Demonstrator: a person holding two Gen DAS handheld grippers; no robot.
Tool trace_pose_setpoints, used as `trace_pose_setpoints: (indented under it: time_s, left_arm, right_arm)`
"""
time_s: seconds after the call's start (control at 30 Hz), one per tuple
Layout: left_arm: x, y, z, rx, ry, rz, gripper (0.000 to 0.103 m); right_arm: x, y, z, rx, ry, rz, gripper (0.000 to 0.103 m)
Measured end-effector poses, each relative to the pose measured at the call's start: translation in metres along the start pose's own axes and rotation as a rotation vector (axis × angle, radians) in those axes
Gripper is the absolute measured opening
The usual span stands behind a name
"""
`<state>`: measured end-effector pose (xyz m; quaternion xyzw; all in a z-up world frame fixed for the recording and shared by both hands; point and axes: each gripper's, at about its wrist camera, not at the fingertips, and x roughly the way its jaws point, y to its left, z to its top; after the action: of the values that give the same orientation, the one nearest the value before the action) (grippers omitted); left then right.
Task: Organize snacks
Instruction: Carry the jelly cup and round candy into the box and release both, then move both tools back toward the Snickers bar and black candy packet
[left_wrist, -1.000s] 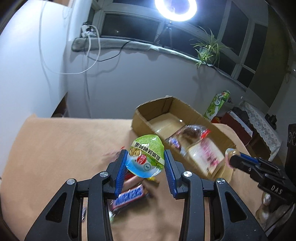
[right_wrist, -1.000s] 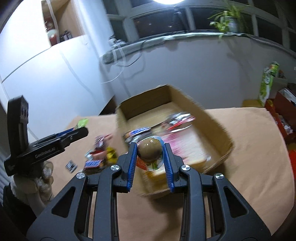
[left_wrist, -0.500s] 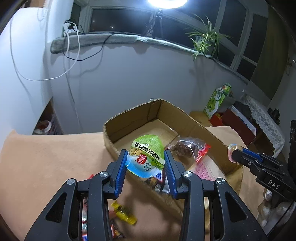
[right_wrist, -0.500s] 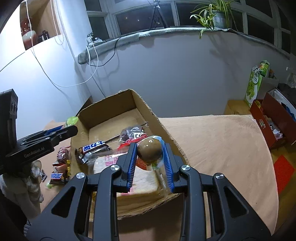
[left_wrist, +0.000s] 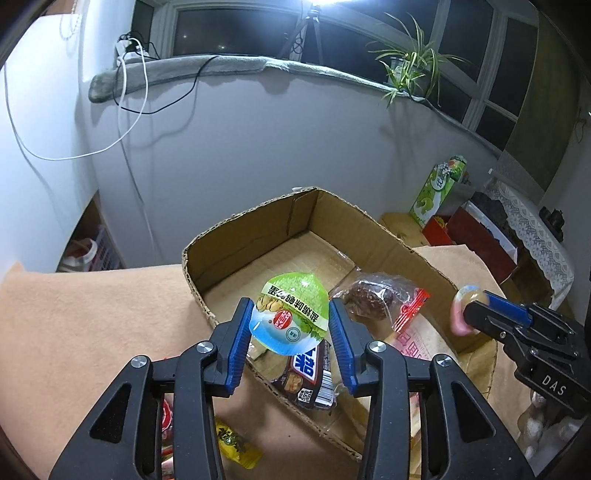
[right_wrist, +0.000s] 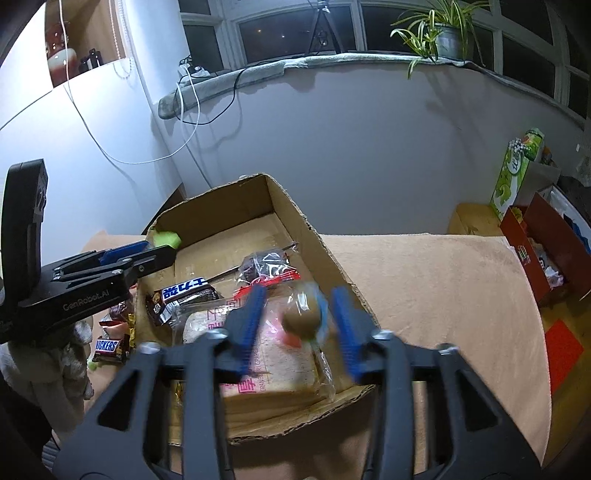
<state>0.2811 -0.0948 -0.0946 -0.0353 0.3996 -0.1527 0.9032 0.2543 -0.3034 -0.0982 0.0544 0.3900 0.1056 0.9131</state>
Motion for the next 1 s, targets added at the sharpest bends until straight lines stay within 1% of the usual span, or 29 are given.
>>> trace_pose_setpoints:
  time_s: [0.03,0.07,0.1,0.37,0.53,0.73,0.87,1.0]
  left_arm:
    - [0.0,0.0,0.0,0.0,0.002,0.005,0.055]
    - [-0.001,-0.001,0.001,-0.002,-0.002,0.008,0.064]
    - [-0.003,0.0,0.001,-0.004,-0.01,0.01,0.065]
    - [-0.011,0.004,0.002,-0.018,-0.028,0.013,0.065]
    - [-0.025,0.012,-0.001,-0.036,-0.045,0.008,0.065]
    - [-0.054,0.036,-0.009,-0.072,-0.071,0.009,0.065]
    - [-0.082,0.057,-0.022,-0.105,-0.099,0.029,0.065]
    - [-0.108,0.076,-0.036,-0.129,-0.128,0.049,0.065]
  right_arm:
    - [-0.002,0.001,0.0,-0.005,-0.008,-0.001,0.076]
    - [-0.004,0.003,0.0,-0.013,-0.019,-0.001,0.077]
    - [-0.006,0.005,0.001,-0.024,-0.026,-0.003,0.077]
    - [-0.013,0.016,-0.001,-0.052,-0.024,-0.005,0.077]
    - [-0.023,0.024,-0.004,-0.059,-0.033,0.006,0.077]
    - [-0.042,0.041,-0.006,-0.084,-0.058,0.031,0.077]
    - [-0.053,0.056,-0.008,-0.106,-0.073,0.064,0.077]
    - [-0.063,0.079,-0.013,-0.147,-0.079,0.115,0.077]
